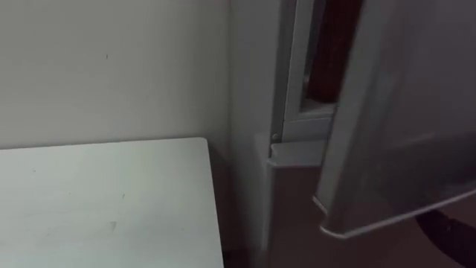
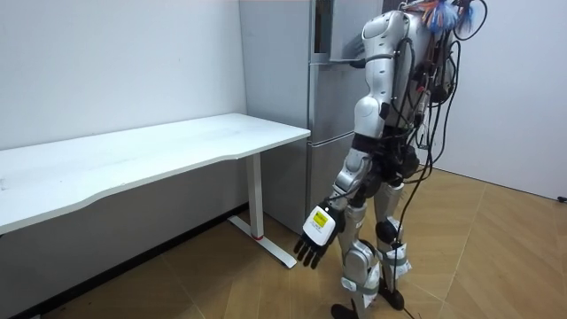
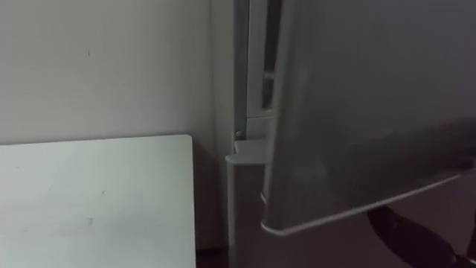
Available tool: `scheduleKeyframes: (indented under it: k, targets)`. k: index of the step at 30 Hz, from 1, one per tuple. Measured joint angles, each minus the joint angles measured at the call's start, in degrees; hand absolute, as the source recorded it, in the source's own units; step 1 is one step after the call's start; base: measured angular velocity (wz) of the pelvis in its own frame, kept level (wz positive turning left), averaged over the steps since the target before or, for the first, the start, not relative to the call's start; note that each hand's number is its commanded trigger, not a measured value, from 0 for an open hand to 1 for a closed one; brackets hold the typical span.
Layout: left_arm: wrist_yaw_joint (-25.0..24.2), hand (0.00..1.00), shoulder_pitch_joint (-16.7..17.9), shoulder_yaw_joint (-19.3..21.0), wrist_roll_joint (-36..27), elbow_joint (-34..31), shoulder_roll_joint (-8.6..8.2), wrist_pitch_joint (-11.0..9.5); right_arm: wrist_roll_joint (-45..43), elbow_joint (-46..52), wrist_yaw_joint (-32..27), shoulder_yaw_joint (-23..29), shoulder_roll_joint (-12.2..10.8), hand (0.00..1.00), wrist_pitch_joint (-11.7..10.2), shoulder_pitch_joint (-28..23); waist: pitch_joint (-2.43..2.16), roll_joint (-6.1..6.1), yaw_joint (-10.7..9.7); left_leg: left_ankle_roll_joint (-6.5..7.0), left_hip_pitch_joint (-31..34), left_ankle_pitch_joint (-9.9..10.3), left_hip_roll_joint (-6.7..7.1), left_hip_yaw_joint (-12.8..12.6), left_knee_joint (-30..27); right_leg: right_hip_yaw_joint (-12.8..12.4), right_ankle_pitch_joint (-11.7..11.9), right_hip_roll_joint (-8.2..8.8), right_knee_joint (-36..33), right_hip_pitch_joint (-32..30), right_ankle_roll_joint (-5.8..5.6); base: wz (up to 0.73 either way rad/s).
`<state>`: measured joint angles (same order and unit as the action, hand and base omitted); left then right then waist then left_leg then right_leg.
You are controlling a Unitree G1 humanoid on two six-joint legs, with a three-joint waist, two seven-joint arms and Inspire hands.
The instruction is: Put the bottle in the upper fridge
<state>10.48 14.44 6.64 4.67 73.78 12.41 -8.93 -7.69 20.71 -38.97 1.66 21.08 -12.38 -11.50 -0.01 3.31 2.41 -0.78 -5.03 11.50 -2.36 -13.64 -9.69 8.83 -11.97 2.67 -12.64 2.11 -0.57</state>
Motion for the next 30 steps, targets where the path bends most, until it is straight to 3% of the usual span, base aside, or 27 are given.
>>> scheduleKeyframes:
  k: [3, 7, 25, 30]
  targets:
    - [0.0, 0.00, 0.3, -0.1, 0.0, -0.1, 0.07, 0.5, -1.6, 1.1, 2.2, 0.0, 0.0, 0.00, -0.7, 0.1, 0.03, 0.28, 1.0, -0.09, 0.0, 0.1, 0.00, 0.1, 0.1, 0.1, 0.0, 0.00, 0.1, 0.0, -0.02, 0.01]
    - [0.1, 0.00, 0.3, -0.1, 0.0, -0.3, 0.18, 1.1, -2.5, 3.0, 4.3, 0.0, 0.0, 0.00, -3.2, 1.0, 0.15, 0.23, 1.0, -0.12, -0.3, 0.1, -0.04, 0.5, 0.2, 0.7, 0.5, -0.09, 0.9, 1.1, -0.15, 0.07]
    - [0.2, 0.00, -0.1, -0.1, 0.0, -0.7, 0.23, 1.6, -3.7, 3.0, 10.3, -0.1, 0.0, 0.00, -3.3, 1.4, 0.14, 0.03, 1.2, -0.15, 0.0, 0.3, -0.05, 1.3, 0.2, 1.5, 0.6, -0.09, 1.1, 1.8, -0.16, 0.01]
    - [0.0, 0.00, 1.2, 0.0, 3.3, -4.9, 0.23, 2.7, -1.6, 2.0, 12.9, 0.0, -0.1, 0.00, -3.2, 2.5, 0.15, 0.03, 1.3, -0.15, -0.2, 0.3, -0.05, 1.2, 0.1, 1.5, 0.6, -0.08, 1.1, 1.7, -0.12, 0.00]
